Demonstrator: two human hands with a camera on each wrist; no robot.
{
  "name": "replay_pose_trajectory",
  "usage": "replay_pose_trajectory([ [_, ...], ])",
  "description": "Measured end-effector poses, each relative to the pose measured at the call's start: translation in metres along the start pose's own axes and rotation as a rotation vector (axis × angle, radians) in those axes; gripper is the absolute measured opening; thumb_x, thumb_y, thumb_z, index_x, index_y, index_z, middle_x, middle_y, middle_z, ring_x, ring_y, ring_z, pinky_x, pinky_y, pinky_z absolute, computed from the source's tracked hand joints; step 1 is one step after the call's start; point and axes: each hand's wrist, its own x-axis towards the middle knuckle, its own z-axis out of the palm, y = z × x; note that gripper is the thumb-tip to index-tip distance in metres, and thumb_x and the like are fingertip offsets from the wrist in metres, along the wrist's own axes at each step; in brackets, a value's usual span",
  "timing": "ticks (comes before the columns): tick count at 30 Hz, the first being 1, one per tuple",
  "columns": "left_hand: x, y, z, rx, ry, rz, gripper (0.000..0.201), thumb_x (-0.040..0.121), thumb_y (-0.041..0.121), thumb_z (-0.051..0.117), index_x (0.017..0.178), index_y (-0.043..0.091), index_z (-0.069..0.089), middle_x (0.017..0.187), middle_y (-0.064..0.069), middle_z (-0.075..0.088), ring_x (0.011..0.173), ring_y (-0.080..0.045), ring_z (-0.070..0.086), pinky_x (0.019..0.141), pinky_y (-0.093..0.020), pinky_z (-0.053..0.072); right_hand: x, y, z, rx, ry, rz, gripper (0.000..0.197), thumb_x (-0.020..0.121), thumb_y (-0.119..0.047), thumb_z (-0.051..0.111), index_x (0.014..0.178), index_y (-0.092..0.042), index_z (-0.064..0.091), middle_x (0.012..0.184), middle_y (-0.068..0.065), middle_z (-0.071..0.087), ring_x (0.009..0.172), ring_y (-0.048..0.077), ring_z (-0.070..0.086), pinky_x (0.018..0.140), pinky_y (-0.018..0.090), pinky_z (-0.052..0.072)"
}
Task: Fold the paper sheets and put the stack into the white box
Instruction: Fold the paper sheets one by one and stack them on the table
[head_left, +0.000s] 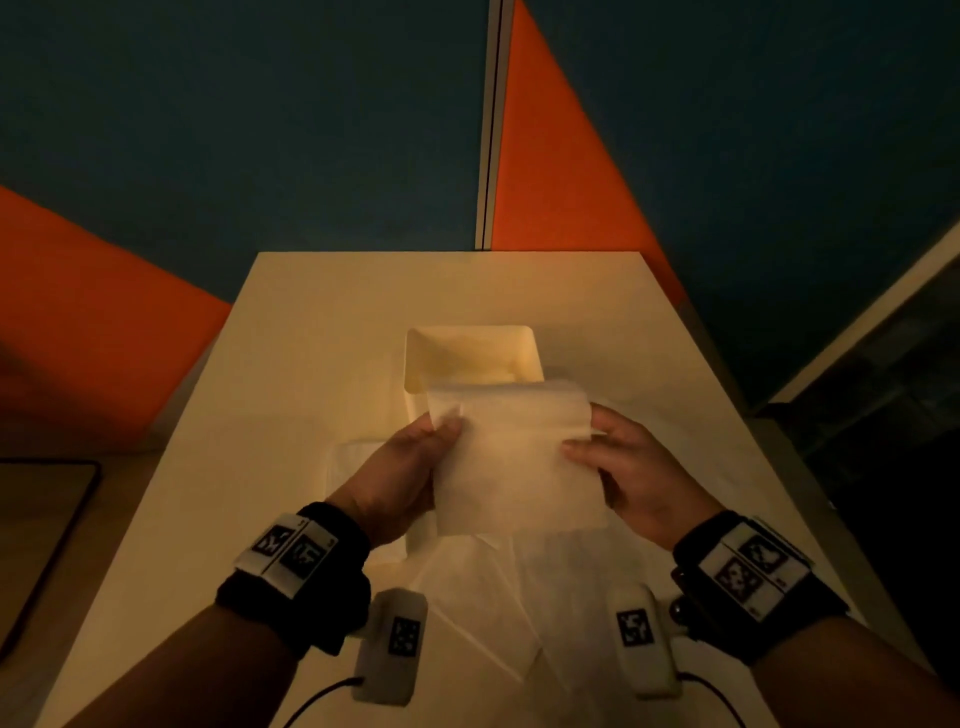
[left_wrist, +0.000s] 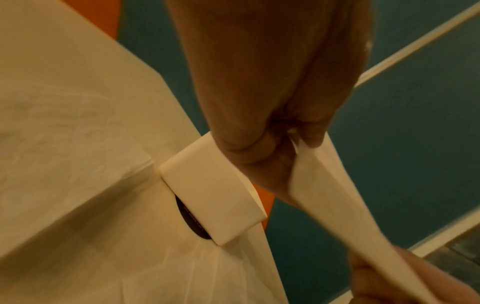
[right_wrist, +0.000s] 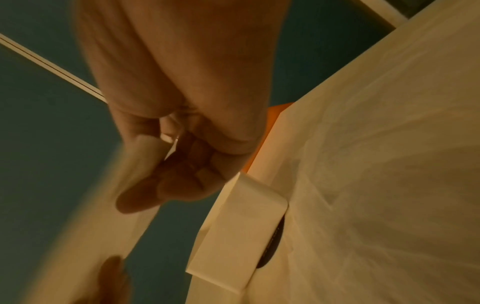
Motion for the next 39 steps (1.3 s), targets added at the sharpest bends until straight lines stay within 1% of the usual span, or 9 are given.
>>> replay_pose_trajectory([
  [6, -0.004, 0.007, -0.015, 0.102, -0.046, -0.059, 0.026, 0.083, 0.005, 0.061, 0.104, 0.015, 0.072, 0.11, -0.013, 0.069, 0.103, -0.031, 0.063, 0.09, -0.04, 0.053, 0.002, -0.002, -0.007, 0.088, 0.07, -0.019, 0.024, 0.089, 0.002, 0.051, 0.099, -0.01, 0.069, 0.092, 0.006, 0.073, 0.083, 0.019, 0.068, 0.076, 0.032, 0.055],
  [13, -0.016, 0.029, -0.008, 0.184, -0.335, -0.112, 0.052, 0.056, 0.039, 0.08, 0.101, 0.013, 0.074, 0.121, -0.005, 0.065, 0.112, -0.026, 0.061, 0.089, -0.034, 0.052, 0.004, -0.022, -0.01, -0.203, -0.075, -0.002, 0.047, 0.088, 0.005, 0.044, 0.053, -0.02, 0.064, 0.083, 0.008, 0.06, 0.075, 0.027, 0.055, 0.057, 0.031, 0.04],
  [18, -0.011, 0.027, -0.002, 0.298, -0.373, -0.077, 0.035, 0.071, 0.027, 0.061, 0.101, 0.014, 0.074, 0.128, 0.001, 0.06, 0.117, -0.021, 0.056, 0.092, -0.031, 0.048, 0.012, -0.039, 0.004, -0.437, -0.301, -0.027, 0.051, 0.084, 0.01, 0.045, 0.05, -0.024, 0.064, 0.074, 0.002, 0.057, 0.068, 0.014, 0.052, 0.055, 0.022, 0.041],
  [26, -0.015, 0.031, -0.015, 0.344, -0.431, -0.129, 0.042, 0.057, 0.035, 0.083, 0.095, 0.019, 0.076, 0.114, -0.008, 0.067, 0.114, -0.026, 0.057, 0.098, -0.033, 0.046, 0.023, -0.059, 0.006, -0.451, -0.498, 0.044, 0.054, 0.083, 0.014, 0.042, 0.05, -0.022, 0.065, 0.09, 0.02, 0.055, 0.082, 0.031, 0.051, 0.064, 0.028, 0.049],
  [29, -0.016, 0.025, -0.004, 0.357, -0.474, -0.163, 0.033, 0.07, 0.017, 0.07, 0.102, 0.022, 0.074, 0.119, -0.005, 0.066, 0.117, -0.021, 0.057, 0.097, -0.026, 0.045, 0.025, -0.055, 0.017, -0.564, -0.608, 0.052, 0.053, 0.081, 0.015, 0.043, 0.052, -0.023, 0.066, 0.074, 0.006, 0.062, 0.071, 0.025, 0.054, 0.064, 0.028, 0.046],
  [31, -0.014, 0.017, 0.003, 0.395, -0.426, -0.133, 0.031, 0.075, 0.006, 0.066, 0.1, 0.023, 0.075, 0.115, -0.001, 0.069, 0.114, -0.017, 0.06, 0.095, -0.026, 0.047, 0.026, -0.051, 0.025, -0.592, -0.639, 0.04, 0.049, 0.082, 0.018, 0.043, 0.06, -0.02, 0.067, 0.065, -0.006, 0.065, 0.061, 0.01, 0.058, 0.061, 0.02, 0.047],
  [33, -0.013, 0.013, 0.005, 0.413, -0.296, -0.101, 0.031, 0.078, -0.004, 0.065, 0.092, 0.022, 0.077, 0.106, 0.002, 0.071, 0.104, -0.016, 0.064, 0.09, -0.029, 0.051, 0.029, -0.048, 0.028, -0.519, -0.598, 0.026, 0.036, 0.086, 0.015, 0.044, 0.081, -0.014, 0.065, 0.075, -0.002, 0.066, 0.063, 0.006, 0.059, 0.059, 0.018, 0.049],
  [36, -0.013, 0.01, -0.008, 0.324, -0.059, -0.084, 0.03, 0.078, -0.009, 0.064, 0.095, 0.014, 0.075, 0.106, 0.002, 0.071, 0.1, -0.018, 0.064, 0.085, -0.034, 0.055, 0.038, -0.04, 0.011, -0.468, -0.324, 0.015, 0.027, 0.09, 0.002, 0.051, 0.104, -0.019, 0.061, 0.085, 0.004, 0.064, 0.07, 0.014, 0.059, 0.058, 0.023, 0.045],
  [39, -0.014, 0.007, -0.029, 0.27, 0.213, -0.08, 0.03, 0.082, -0.009, 0.059, 0.101, 0.011, 0.071, 0.11, -0.004, 0.065, 0.1, -0.024, 0.06, 0.082, -0.039, 0.055, 0.049, -0.021, -0.02, -0.769, -0.014, 0.004, 0.024, 0.088, -0.002, 0.056, 0.107, -0.014, 0.061, 0.091, -0.001, 0.063, 0.079, 0.013, 0.06, 0.063, 0.021, 0.044],
])
